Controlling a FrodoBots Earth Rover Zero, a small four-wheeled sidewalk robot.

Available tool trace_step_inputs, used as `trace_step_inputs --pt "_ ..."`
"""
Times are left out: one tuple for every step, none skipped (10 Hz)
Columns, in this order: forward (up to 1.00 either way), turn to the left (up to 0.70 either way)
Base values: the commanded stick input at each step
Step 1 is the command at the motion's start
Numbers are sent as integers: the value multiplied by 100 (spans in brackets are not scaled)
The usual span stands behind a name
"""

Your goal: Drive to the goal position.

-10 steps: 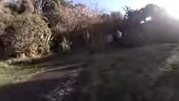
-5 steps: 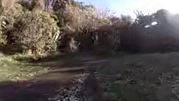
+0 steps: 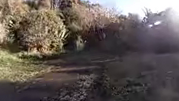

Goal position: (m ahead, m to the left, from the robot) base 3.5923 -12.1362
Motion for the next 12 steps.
trace_step_inputs --pt "60 0" --pt "60 0" --pt "60 0" --pt "60 0" --pt "60 0" --pt "60 0" --pt "60 0" --pt "60 0" --pt "60 0" --pt "60 0" --pt "60 0" --pt "60 0"
